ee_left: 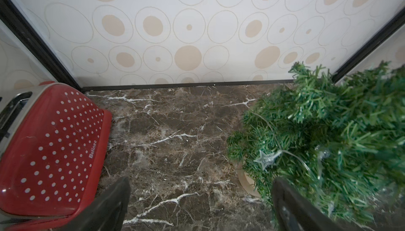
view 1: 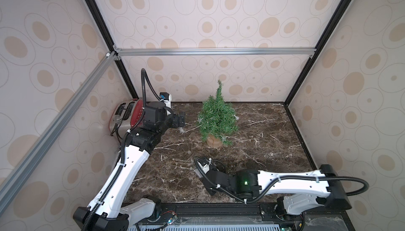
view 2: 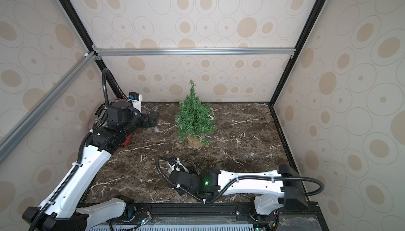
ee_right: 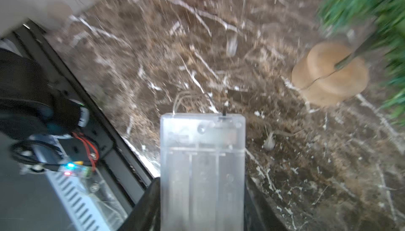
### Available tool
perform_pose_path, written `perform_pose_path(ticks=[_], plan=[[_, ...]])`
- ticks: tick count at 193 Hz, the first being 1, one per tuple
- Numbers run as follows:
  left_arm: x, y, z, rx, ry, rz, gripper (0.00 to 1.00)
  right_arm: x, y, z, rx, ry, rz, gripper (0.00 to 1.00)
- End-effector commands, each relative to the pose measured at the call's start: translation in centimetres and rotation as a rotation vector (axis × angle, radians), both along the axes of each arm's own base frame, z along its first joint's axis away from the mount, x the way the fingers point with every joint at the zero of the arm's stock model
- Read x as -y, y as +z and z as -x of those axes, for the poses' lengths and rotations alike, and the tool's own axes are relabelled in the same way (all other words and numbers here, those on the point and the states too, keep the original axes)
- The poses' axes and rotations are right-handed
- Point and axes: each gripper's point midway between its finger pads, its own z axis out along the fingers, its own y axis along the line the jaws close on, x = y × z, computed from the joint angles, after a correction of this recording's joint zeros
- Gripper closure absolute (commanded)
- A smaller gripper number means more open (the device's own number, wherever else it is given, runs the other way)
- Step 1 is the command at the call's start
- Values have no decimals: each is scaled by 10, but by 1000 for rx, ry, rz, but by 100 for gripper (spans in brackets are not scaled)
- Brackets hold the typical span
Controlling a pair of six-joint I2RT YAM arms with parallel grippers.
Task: Wrap string light around the christmas tree
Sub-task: Pick up the light string from the center of the board, then wrap the light string around the Christmas tree.
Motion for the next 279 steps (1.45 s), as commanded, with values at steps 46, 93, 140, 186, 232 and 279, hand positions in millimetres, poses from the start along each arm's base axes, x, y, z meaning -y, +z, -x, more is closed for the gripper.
perform_pose_path(ticks=[46,93,140,186,232,279], plan=[[13,5,-17,0,-39,32,3,64,127,-41,363,-159,35,90],[41,-15,2,-23,-219,92,2,66,230,-54,583,-190,-39,95],[70,-28,35,9,-419,204,4,75,311,-64,765,-278,-90,98],[95,-37,63,34,-575,212,1,95,367,-64,878,-337,-149,98],[125,-43,94,129,-741,165,1,111,406,-60,937,-346,-216,98],[117,-41,92,241,-716,69,1,123,422,-69,991,-404,-182,98]])
